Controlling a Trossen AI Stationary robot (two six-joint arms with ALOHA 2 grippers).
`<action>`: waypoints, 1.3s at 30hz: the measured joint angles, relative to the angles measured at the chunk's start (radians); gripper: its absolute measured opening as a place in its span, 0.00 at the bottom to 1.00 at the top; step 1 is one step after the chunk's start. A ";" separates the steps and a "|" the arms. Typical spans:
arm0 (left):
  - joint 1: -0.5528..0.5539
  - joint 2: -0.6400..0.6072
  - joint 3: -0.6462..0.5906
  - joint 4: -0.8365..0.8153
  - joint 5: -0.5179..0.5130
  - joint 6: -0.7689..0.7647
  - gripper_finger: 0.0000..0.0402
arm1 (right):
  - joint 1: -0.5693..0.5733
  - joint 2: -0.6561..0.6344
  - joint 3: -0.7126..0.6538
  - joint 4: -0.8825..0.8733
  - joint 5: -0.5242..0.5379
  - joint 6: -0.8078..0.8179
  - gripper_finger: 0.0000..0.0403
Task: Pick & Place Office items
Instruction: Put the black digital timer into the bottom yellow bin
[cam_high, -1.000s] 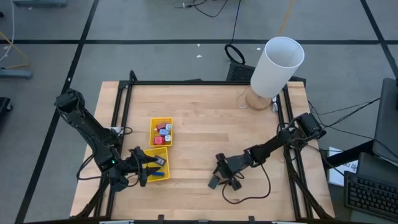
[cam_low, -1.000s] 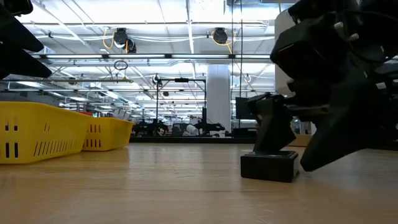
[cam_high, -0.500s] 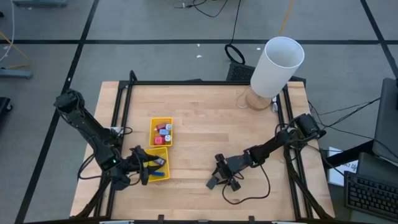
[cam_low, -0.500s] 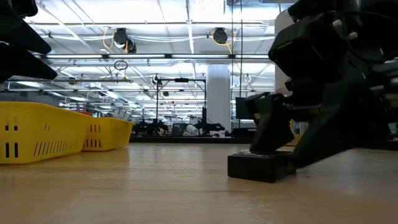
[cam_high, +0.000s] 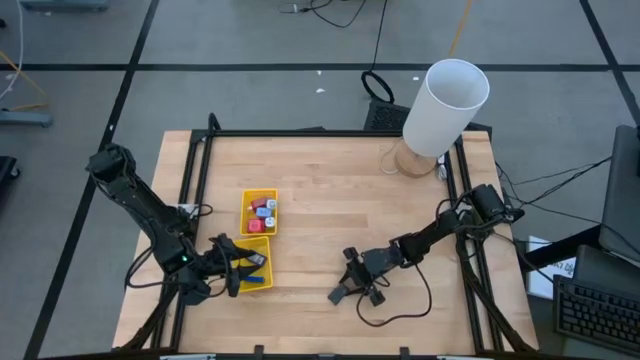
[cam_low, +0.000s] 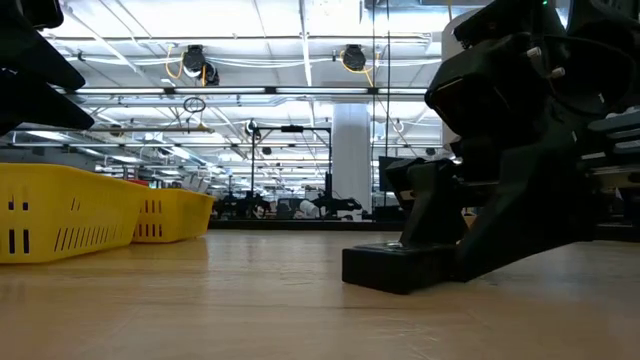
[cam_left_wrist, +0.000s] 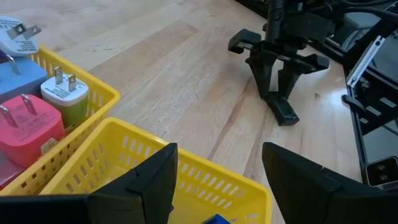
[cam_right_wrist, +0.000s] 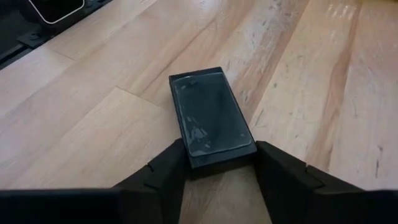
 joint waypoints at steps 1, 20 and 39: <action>0.000 0.000 0.000 0.000 0.000 0.000 0.59 | -0.001 0.000 0.000 0.001 0.000 0.000 0.39; 0.060 0.000 0.000 0.151 -0.076 0.051 0.59 | 0.020 -0.350 -0.001 -0.024 0.348 -0.305 0.39; 0.355 0.258 0.000 0.885 0.092 0.475 0.59 | 0.073 -0.345 -0.001 0.007 0.773 -0.580 0.39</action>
